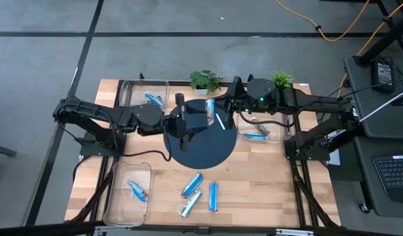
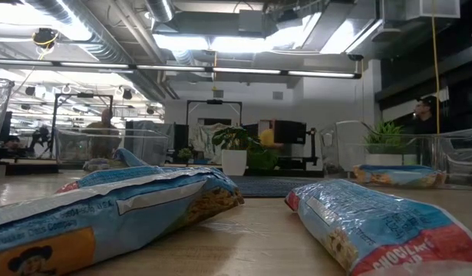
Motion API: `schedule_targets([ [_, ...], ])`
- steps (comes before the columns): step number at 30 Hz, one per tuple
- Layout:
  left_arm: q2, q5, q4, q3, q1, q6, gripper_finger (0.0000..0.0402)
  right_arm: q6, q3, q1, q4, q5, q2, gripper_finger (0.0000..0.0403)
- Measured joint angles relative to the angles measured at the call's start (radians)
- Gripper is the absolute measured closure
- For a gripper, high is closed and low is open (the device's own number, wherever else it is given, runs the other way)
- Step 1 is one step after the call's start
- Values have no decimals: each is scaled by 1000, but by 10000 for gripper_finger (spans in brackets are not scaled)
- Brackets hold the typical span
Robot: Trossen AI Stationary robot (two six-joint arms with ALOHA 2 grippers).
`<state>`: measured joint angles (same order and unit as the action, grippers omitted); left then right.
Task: Pick and place Granola Bars by type
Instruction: Put the red granola bar into the bottom transparent bin
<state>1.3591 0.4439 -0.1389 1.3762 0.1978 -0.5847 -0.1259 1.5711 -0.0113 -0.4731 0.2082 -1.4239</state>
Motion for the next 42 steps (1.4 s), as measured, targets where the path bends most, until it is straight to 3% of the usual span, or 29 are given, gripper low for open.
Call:
schedule_targets([
  [11,4,88,104,0,-1,-97,160,-21,0,0,3,-1,0,386],
  [19,4,88,141,0,-1,-120,171,-23,0,0,7,-27,0,376],
  [23,4,88,141,0,-1,-120,208,-23,0,0,7,-30,0,382],
  [35,4,85,142,0,-1,-107,367,-27,0,0,8,-72,-1,369],
  [42,3,80,149,0,0,-106,393,6,0,0,10,-138,-1,366],
])
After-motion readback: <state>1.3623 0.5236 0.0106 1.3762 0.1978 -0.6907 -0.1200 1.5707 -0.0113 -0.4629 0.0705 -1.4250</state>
